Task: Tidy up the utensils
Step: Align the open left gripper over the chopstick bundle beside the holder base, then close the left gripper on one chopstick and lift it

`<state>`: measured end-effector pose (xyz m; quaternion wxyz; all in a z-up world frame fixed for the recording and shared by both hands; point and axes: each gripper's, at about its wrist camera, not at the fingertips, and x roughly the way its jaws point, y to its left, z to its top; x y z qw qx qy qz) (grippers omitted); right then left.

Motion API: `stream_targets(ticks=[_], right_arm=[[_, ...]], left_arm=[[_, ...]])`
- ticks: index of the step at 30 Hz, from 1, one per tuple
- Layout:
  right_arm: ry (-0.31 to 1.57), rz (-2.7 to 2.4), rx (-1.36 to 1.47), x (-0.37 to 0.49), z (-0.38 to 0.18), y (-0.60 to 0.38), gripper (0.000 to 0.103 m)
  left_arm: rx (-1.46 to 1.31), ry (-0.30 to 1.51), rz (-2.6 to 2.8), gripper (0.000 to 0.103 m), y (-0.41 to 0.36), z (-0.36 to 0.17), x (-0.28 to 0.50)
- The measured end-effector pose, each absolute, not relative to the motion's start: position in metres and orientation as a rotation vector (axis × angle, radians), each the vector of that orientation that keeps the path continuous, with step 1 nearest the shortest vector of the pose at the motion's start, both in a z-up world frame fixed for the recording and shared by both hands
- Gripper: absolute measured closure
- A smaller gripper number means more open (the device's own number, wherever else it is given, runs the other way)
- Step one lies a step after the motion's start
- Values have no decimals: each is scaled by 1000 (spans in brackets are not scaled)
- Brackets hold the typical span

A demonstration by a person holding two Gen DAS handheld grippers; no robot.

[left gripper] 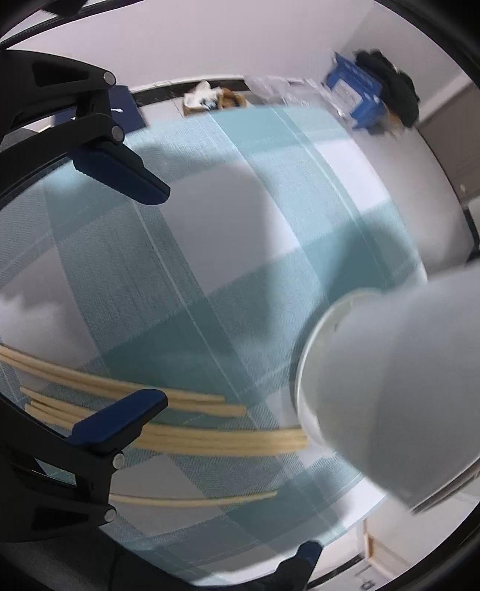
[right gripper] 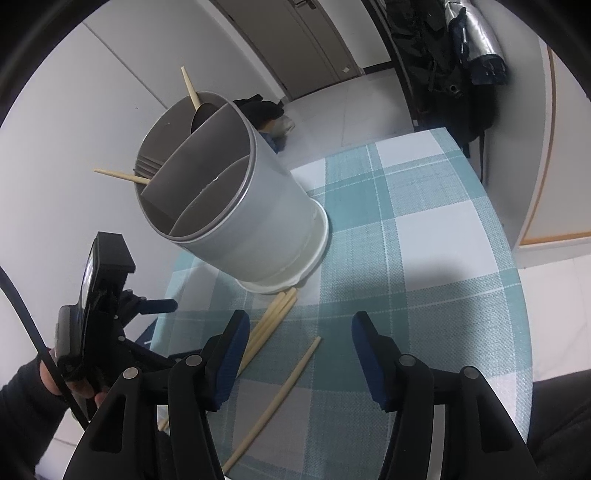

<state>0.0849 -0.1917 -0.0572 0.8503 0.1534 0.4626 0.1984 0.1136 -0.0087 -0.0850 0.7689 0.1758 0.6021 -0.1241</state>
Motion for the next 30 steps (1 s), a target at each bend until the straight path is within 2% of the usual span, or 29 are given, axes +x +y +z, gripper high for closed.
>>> stream_targets(ticks=[7,14,30], right_arm=[[961,434,303,83,-55,-186,46],[956,432,293,80,-54,-185,46],[956,421,292,79,-55,-186,46]], left_arm=[[446,1307,-273,4,-21,-92,103],[410,1275,-292,4,-19,-76,105],[474,1308,-310,4,-25,-90,103]])
